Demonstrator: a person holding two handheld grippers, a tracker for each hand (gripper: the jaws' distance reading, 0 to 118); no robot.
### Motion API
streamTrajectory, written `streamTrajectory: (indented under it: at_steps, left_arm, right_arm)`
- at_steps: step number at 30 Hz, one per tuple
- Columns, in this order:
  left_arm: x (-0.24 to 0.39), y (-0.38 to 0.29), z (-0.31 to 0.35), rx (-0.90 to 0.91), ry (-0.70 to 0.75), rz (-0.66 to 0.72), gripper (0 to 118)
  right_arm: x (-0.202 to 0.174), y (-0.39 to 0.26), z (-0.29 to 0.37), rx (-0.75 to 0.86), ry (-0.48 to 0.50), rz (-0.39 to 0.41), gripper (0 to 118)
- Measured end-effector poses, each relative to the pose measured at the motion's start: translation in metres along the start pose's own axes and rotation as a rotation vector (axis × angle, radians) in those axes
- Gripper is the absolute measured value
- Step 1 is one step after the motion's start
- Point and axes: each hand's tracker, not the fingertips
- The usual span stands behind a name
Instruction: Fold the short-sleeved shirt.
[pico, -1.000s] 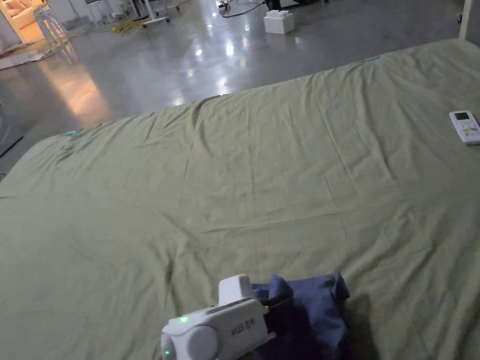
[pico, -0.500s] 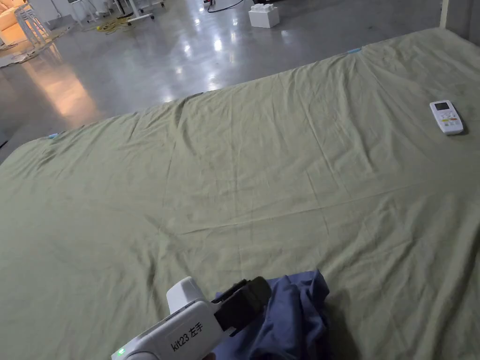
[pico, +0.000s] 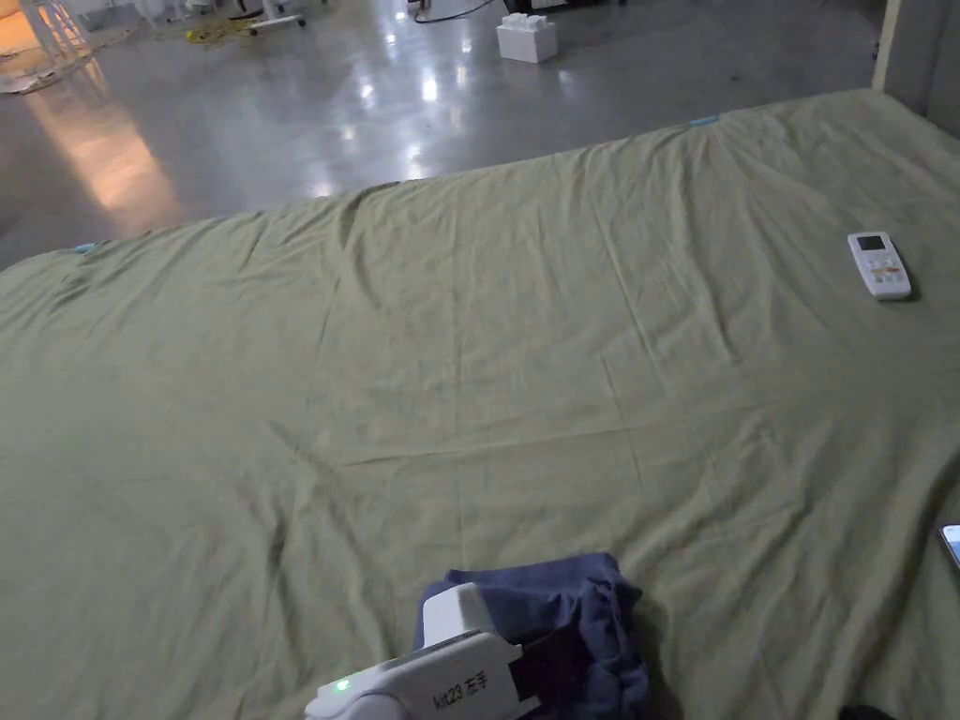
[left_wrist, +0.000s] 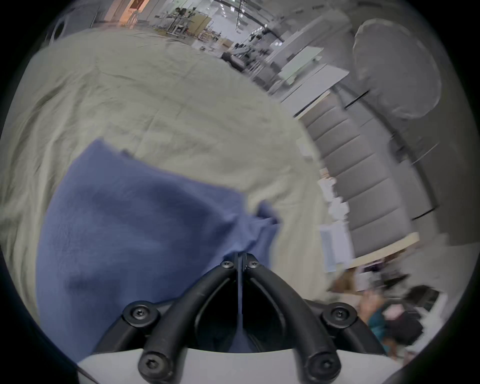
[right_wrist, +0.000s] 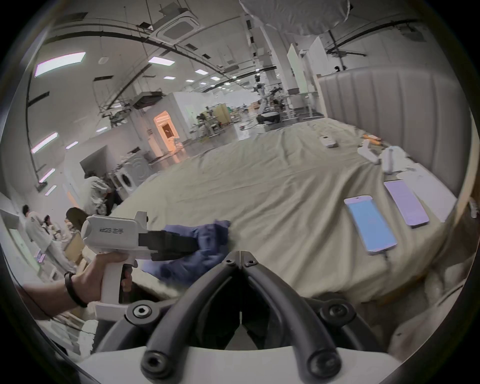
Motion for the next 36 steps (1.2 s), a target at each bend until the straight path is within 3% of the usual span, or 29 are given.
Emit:
streamTrajectory:
  at_steps: [2, 7, 9, 10, 11, 12, 13, 14, 15, 16, 17, 18, 20, 27, 28, 29, 30, 31, 33, 36]
  left_arm:
    - [-0.001, 0.01, 0.037, 0.099, -0.222, 0.007, 3]
    - [-0.016, 0.032, 0.111, 0.261, -0.058, -0.095, 15]
    - [-0.033, 0.033, 0.124, 0.24, -0.064, -0.076, 19]
    - [-0.042, 0.032, 0.124, 0.233, -0.069, -0.056, 34]
    - [-0.05, 0.03, 0.125, 0.214, -0.076, -0.023, 56]
    - [-0.058, 0.029, 0.125, 0.2, -0.081, -0.004, 81]
    - [-0.064, 0.028, 0.123, 0.196, -0.084, 0.001, 105]
    - [-0.07, 0.027, 0.119, 0.187, -0.091, 0.006, 110]
    - [-0.078, 0.028, 0.117, 0.171, -0.108, 0.014, 110]
    - [-0.084, 0.029, 0.114, 0.141, -0.116, 0.029, 110]
    - [-0.091, 0.031, 0.11, 0.106, -0.122, 0.041, 110]
    - [-0.1, 0.033, 0.103, 0.071, -0.132, 0.046, 110]
    - [-0.114, 0.037, 0.092, 0.025, -0.158, 0.059, 110]
    - [-0.138, 0.049, 0.028, -0.153, -0.274, 0.09, 106]
    - [-0.136, 0.049, 0.021, -0.153, -0.287, 0.096, 98]
    - [-0.134, 0.049, 0.016, -0.139, -0.314, 0.106, 77]
    - [-0.129, 0.048, 0.014, -0.125, -0.326, 0.119, 48]
    - [-0.125, 0.05, 0.007, -0.135, -0.316, 0.127, 36]
    - [-0.11, 0.047, 0.001, -0.169, -0.083, 0.014, 36]
    - [-0.102, 0.051, 0.007, -0.158, -0.137, -0.036, 35]
  right_arm:
    - [-0.018, 0.006, -0.03, -0.028, 0.076, -0.036, 0]
    - [-0.057, 0.015, -0.125, -0.142, 0.279, -0.055, 0]
    - [-0.058, 0.013, -0.16, -0.253, 0.277, -0.05, 0]
    - [-0.057, 0.01, -0.172, -0.308, 0.242, -0.017, 0]
    - [-0.054, 0.006, -0.185, -0.366, 0.187, 0.021, 0]
    - [-0.046, -0.002, -0.193, -0.438, 0.062, 0.083, 0]
    - [-0.036, -0.006, -0.199, -0.476, 0.002, 0.096, 0]
    - [-0.02, -0.01, -0.201, -0.469, 0.045, 0.0, 0]
    - [-0.008, -0.01, -0.2, -0.43, 0.101, -0.153, 0]
    - [-0.004, -0.009, -0.198, -0.437, 0.089, -0.263, 0]
    - [-0.004, -0.012, -0.193, -0.437, 0.086, -0.262, 0]
    - [-0.01, -0.012, -0.194, -0.429, 0.082, -0.148, 0]
    - [-0.018, -0.011, -0.195, -0.425, 0.064, -0.035, 0]
    - [-0.023, -0.012, -0.196, -0.433, 0.06, -0.054, 0]
    - [-0.024, -0.013, -0.195, -0.431, 0.059, -0.058, 0]
    - [-0.023, -0.012, -0.196, -0.43, 0.058, -0.062, 0]
    - [-0.023, -0.013, -0.196, -0.428, 0.057, -0.064, 0]
    - [-0.024, -0.013, -0.196, -0.427, 0.057, -0.067, 0]
    - [-0.022, -0.014, -0.197, -0.427, 0.057, -0.073, 0]
    - [-0.025, -0.01, -0.196, -0.433, 0.051, -0.074, 0]
